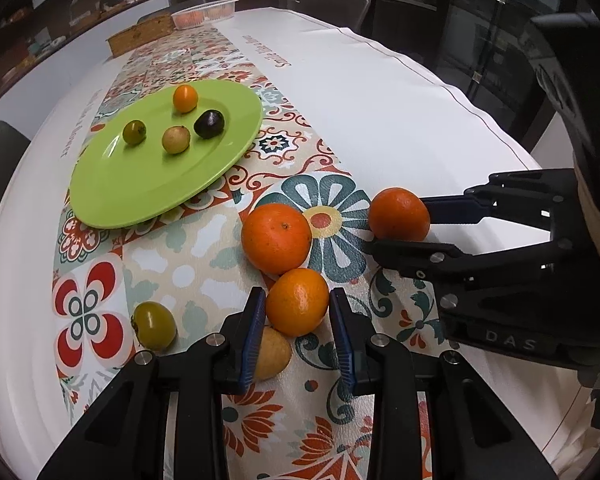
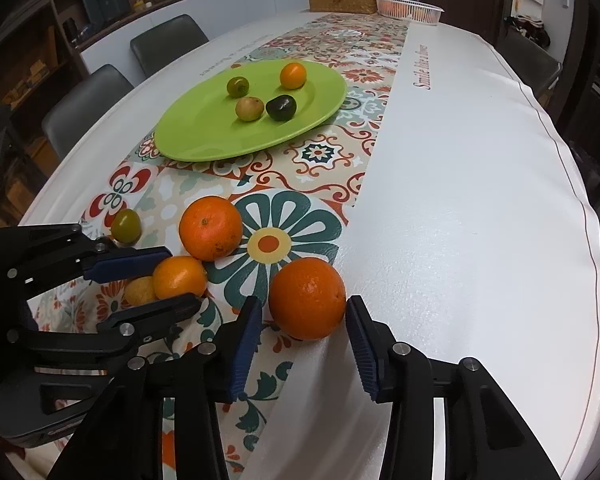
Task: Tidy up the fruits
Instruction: 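Move both grippers back toward the remaining oranges on the runner, then grasp an orange with the right gripper while the left gripper grasps another orange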
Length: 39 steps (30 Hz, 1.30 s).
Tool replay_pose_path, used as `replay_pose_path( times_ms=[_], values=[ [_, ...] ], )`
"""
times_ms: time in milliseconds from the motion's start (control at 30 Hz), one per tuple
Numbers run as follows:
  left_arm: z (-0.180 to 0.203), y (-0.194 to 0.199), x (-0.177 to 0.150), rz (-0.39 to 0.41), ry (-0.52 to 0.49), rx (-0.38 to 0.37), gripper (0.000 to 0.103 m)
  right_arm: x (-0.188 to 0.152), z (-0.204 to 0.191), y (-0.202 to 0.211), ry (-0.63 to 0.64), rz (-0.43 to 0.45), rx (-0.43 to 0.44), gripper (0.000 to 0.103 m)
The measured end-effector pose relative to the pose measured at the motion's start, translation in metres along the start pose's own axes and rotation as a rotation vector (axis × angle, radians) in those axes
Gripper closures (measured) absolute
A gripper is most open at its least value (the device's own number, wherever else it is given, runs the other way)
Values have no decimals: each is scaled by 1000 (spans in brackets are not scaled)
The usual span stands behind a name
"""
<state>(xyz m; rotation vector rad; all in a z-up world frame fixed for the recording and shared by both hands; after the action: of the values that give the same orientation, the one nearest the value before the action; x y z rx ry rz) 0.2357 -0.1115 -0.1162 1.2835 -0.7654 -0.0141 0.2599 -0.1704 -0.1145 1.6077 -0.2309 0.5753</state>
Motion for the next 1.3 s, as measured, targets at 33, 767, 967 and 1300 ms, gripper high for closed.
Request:
replay_pose_path(
  times_ms=[33,767,967,1300],
  values=[
    [0,1,0,3,7,-2,71,0,0,0,-1,0,-3,62],
    [-3,50,6,124,63,-4,71,10,-14,42,11,88,-7,64],
    [-7,70,8,168,70,6,71,19,-23,60,18,133,-4,65],
    [-26,94,17,235,103,38,71,39,-33,79,2,199,11,64]
  ],
)
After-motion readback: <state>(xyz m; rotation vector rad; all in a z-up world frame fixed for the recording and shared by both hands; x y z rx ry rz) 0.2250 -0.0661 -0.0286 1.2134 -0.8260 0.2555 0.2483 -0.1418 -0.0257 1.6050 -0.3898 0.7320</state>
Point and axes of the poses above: each gripper's, at about its wrist camera, not at the fingertips, and y roughly against the way its jaws point, z to its right, x to its top, the point moved 8 cm from there along -y, roughly the way its jaws point, and after that the axes turned 5 degrees about -x, right-handed, at the moved point
